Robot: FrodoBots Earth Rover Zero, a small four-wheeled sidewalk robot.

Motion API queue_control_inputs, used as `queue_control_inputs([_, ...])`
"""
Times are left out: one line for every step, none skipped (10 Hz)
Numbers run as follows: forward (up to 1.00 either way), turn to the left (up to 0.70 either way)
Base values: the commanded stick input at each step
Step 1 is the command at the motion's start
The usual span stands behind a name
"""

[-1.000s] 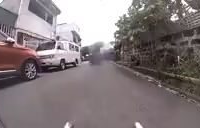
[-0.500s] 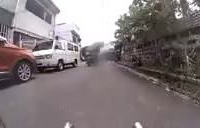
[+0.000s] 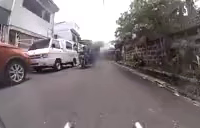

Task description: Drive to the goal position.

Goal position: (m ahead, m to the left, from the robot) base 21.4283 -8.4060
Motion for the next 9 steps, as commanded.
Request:
queue_control_inputs([0.70,-0.12])
queue_control_inputs([0.70,-0.12])
queue_control_inputs([0.70,-0.12])
queue_control_inputs([0.70,-0.12])
queue_control_inputs([0.70,-0.12])
queue_control_inputs([0.70,-0.12])
queue_control_inputs([0.70,-0.12])
queue_control_inputs([0.70,-0.09])
queue_control_inputs([0.70,0.00])
